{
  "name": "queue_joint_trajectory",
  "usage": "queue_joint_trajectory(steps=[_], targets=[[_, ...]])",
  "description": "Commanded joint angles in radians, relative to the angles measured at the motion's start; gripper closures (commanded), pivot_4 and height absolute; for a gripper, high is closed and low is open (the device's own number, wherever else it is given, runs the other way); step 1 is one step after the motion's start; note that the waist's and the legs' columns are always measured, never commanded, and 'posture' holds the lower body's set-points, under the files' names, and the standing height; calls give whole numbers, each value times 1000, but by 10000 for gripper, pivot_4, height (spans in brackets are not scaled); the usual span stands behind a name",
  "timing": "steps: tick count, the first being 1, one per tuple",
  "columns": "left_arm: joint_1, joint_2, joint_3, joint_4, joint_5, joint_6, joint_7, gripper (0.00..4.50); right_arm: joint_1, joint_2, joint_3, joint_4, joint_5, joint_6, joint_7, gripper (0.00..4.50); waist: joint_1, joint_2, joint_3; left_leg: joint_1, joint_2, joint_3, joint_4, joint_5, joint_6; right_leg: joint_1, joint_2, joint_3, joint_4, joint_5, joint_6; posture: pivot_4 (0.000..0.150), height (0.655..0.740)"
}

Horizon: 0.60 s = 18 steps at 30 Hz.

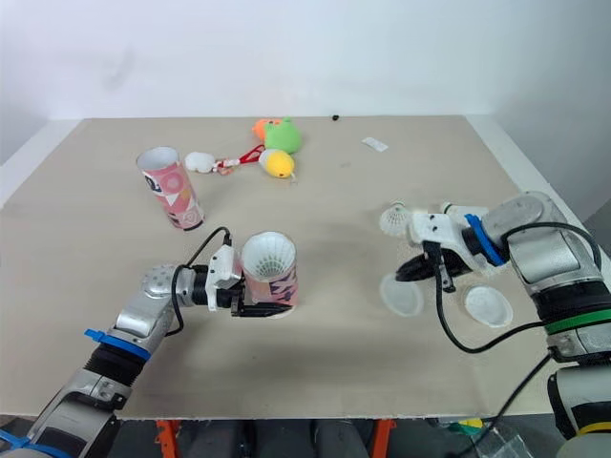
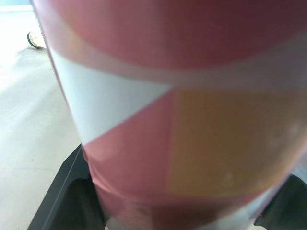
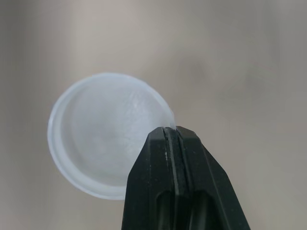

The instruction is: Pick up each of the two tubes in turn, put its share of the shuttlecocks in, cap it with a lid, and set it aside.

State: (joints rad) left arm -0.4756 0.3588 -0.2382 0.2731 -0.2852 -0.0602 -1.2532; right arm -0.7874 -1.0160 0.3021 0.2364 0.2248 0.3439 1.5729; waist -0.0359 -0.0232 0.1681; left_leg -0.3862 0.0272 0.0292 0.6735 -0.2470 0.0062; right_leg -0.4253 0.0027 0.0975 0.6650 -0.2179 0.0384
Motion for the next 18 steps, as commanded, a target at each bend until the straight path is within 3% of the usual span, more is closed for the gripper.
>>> queue_joint_trajectory(steps=[1, 9, 18], targets=[[2, 6, -22, 50, 51, -5, 8, 14660, -110, -20, -33, -93, 123, 78, 42, 44612, 0, 0, 0, 0, 0, 0, 0, 0, 0, 0, 0, 0, 0, 0, 0, 1500, 7323], [-17, 5, -26, 89, 48, -7, -12, 14660, -398, 90, 68, -170, 197, 90, 42, 44612, -7, 1, 0, 0, 1, 0, 0, 0, 0, 0, 0, -1, 0, -2, -3, 1500, 7323], [-24, 28, -56, 70, 30, 137, -88, 14660, -550, 268, 245, -118, 79, -101, 42, 44612, -10, 1, 0, -3, 1, -1, -1, 0, 0, -2, 0, -3, 0, -1, -1, 1500, 7323]])
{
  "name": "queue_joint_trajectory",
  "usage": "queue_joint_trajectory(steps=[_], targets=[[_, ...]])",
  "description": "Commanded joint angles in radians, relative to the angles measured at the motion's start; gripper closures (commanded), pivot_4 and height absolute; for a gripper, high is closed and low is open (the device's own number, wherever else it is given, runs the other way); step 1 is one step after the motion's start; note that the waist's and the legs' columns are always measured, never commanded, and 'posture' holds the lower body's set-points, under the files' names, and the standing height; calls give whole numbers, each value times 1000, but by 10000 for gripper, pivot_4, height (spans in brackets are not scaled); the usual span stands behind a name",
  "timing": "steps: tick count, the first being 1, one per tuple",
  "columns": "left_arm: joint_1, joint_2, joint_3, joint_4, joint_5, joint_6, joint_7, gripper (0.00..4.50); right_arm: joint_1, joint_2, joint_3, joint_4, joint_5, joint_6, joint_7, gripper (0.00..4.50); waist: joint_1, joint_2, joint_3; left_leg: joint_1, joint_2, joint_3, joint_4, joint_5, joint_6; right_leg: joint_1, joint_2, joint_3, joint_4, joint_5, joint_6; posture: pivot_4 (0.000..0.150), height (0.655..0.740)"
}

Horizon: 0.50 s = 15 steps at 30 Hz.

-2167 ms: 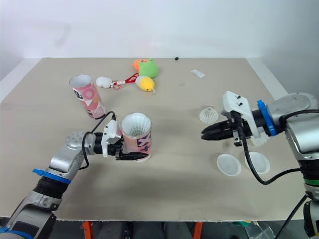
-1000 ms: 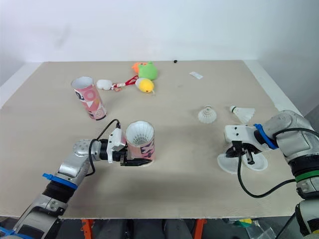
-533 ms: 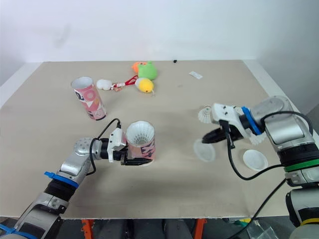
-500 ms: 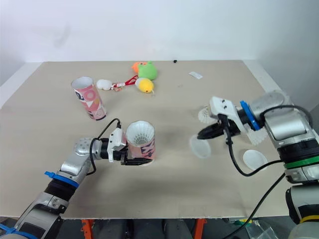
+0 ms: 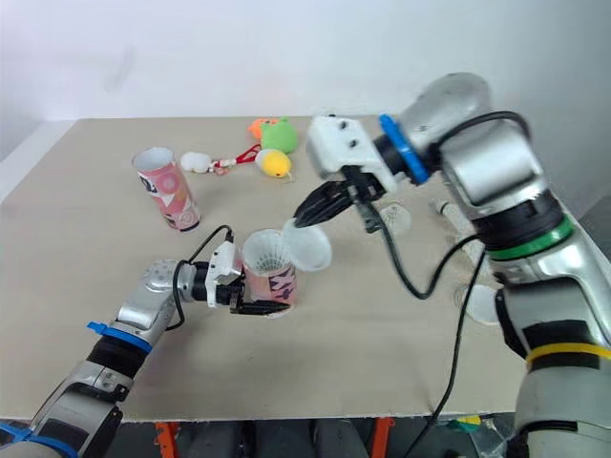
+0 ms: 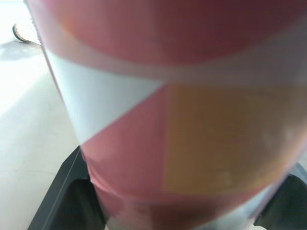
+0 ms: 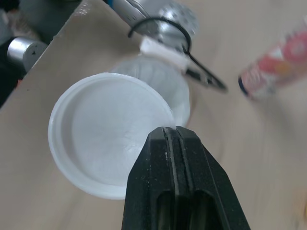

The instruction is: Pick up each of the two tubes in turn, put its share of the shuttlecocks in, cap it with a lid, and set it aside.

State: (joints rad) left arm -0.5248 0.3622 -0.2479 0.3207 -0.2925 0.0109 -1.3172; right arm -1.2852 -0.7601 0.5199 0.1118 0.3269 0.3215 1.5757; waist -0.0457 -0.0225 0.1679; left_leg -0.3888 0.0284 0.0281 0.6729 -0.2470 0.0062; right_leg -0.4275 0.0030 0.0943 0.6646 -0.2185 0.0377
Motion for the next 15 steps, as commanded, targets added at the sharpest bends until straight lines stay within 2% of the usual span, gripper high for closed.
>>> queue_joint_trajectory(steps=[1, 8, 15], targets=[[26, 29, -48, 19, 39, 78, -28, 14660, -64, 21, 42, 16, -27, -98, 39, 44612, 1, 0, 0, -1, 0, 0, 0, 0, 0, -1, 0, -1, 0, -1, 0, 1500, 7323], [33, 47, -54, 8, 54, 98, -38, 14660, -123, 107, 102, 85, -43, -193, 39, 44612, 0, 0, 0, -2, 1, -2, -1, -3, 4, -1, 0, -3, 0, -3, -4, 1500, 7323], [32, 47, -50, 10, 57, 89, -25, 14660, -144, 141, 126, 110, -96, -282, 39, 44612, 0, 0, 0, -2, 1, -4, -1, -3, 4, -1, 0, -6, 0, -4, -5, 1500, 7323]])
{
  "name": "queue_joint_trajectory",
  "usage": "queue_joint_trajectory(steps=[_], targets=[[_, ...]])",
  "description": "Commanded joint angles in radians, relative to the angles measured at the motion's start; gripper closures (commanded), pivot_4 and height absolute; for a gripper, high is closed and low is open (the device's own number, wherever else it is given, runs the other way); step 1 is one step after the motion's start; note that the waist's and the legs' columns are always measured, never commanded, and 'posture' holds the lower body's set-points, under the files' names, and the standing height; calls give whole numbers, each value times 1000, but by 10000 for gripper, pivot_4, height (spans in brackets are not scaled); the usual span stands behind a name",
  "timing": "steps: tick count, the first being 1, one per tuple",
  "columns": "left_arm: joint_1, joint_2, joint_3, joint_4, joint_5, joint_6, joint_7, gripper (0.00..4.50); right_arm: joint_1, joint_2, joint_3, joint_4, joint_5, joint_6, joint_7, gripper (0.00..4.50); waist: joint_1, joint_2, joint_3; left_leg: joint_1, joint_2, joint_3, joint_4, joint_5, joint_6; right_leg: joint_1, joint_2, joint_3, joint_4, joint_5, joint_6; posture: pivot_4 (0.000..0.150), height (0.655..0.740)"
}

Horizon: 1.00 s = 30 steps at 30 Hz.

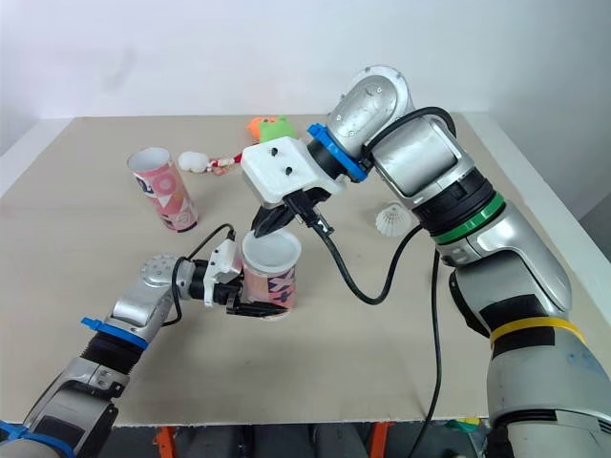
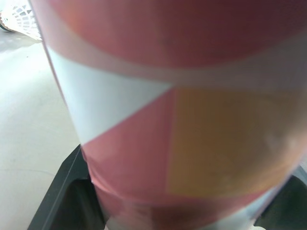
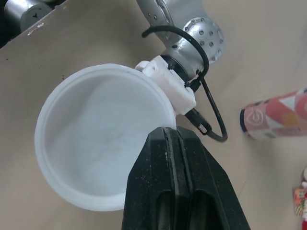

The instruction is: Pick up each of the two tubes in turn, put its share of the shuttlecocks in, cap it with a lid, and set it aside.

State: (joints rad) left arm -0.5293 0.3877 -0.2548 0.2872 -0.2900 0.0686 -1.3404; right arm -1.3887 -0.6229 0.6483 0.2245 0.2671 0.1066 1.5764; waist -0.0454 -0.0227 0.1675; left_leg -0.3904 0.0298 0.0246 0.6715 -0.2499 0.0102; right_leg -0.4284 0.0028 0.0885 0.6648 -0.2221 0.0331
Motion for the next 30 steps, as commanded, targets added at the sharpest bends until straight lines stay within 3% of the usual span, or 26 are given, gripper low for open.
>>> queue_joint_trajectory(steps=[1, 15, 30], targets=[[37, 22, -42, 43, 54, 31, -1, 14660, -42, 10, -2, -2, -48, -79, 38, 44612, 0, 0, 0, 0, 0, 0, 0, 0, 0, 0, 0, 0, 0, 0, 0, 1500, 7323], [41, 27, -30, 33, 47, 35, 8, 14660, -56, 71, -38, 95, -217, -248, 38, 44612, 0, 0, 0, 1, 1, 0, 0, 0, 0, 1, 0, -3, 0, 0, -2, 1500, 7323], [47, 31, -13, 20, 32, 54, 16, 14660, 5, 68, -89, -26, -176, -199, 35, 44612, -2, 0, 0, 1, 2, -2, -1, 0, 0, 0, 1, -4, 1, -1, -4, 1500, 7323]])
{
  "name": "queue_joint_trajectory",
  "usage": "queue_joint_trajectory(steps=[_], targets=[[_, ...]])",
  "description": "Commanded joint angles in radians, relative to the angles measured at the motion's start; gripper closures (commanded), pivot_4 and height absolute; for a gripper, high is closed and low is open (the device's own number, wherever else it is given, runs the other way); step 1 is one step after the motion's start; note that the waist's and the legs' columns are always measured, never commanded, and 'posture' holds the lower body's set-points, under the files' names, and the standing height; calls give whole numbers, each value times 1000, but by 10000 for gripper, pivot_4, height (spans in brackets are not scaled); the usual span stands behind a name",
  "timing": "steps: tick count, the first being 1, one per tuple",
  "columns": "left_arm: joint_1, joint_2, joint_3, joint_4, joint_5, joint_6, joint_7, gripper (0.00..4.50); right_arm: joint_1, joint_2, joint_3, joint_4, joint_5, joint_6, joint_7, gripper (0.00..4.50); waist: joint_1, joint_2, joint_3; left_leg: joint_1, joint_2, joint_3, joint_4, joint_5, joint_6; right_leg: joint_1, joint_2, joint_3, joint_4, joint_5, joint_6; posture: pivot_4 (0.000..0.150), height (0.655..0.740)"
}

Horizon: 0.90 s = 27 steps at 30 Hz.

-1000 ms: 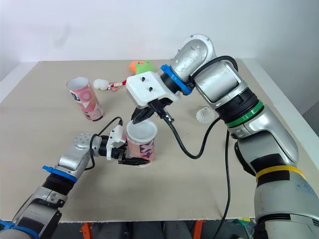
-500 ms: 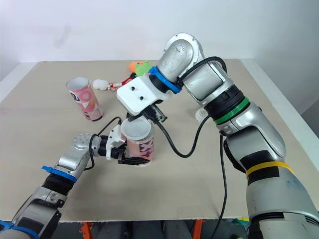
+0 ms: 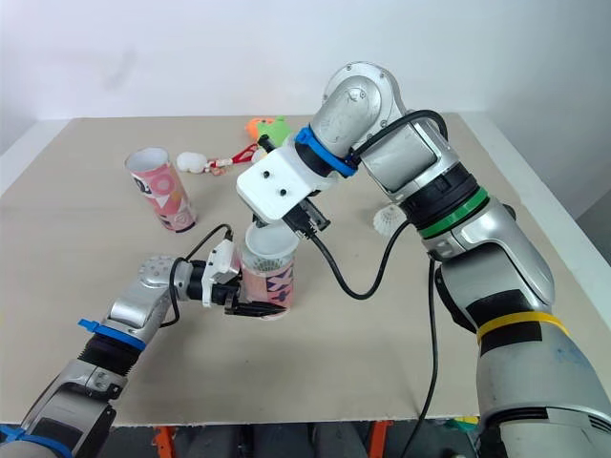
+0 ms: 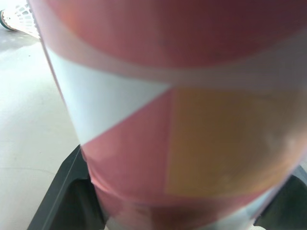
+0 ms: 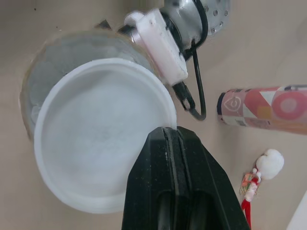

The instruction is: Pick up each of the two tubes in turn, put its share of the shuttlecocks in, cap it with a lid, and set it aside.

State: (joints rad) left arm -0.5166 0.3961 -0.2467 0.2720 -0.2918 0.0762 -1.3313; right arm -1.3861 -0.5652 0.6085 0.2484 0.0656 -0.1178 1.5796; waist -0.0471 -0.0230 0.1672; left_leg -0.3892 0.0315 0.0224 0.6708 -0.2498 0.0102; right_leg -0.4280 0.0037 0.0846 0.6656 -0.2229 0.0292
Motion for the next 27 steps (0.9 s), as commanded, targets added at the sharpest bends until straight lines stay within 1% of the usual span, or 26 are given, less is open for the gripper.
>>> queue_joint_trajectory(steps=[1, 9, 14, 18, 23, 27], targets=[[33, 21, -19, 33, 30, 52, 7, 14660, 8, 14, -55, -61, 31, 36, 31, 44612, 0, 0, 0, 0, 0, 0, 0, 0, 0, 0, 0, 0, 0, 0, 0, 1500, 7323], [32, 14, 15, -8, -29, 126, 8, 14660, 46, 29, -73, -96, 20, 60, 18, 44612, 0, 0, 0, -1, 0, -2, -1, 0, 0, 0, 1, -1, 0, -1, -1, 1500, 7323], [50, 36, 16, -35, -32, 143, 6, 14660, 68, 31, -77, -90, -4, 43, 10, 44612, 0, 0, 0, -2, 0, -5, -1, 0, 0, -1, 1, -2, 0, -2, -3, 1500, 7323], [58, 55, 8, -47, -18, 142, 4, 14660, 77, 19, -78, -95, -23, 15, 18, 44612, -1, 0, 0, -2, 1, -6, -2, -2, 3, -1, 3, -2, 0, -1, -8, 1500, 7323], [62, 65, -5, -49, -5, 131, 1, 14660, 94, -30, -25, -142, 16, 1, 35, 44612, -1, 0, 0, -2, 3, -9, -2, -2, 4, 0, 5, -5, 0, -3, -10, 1500, 7323], [61, 66, -17, -50, 7, 123, 2, 14660, 123, -42, 18, -148, 6, -15, 35, 44612, 0, 0, 0, 0, 4, -9, -2, -3, 4, 1, 6, -6, 0, -4, -13, 1500, 7323]])
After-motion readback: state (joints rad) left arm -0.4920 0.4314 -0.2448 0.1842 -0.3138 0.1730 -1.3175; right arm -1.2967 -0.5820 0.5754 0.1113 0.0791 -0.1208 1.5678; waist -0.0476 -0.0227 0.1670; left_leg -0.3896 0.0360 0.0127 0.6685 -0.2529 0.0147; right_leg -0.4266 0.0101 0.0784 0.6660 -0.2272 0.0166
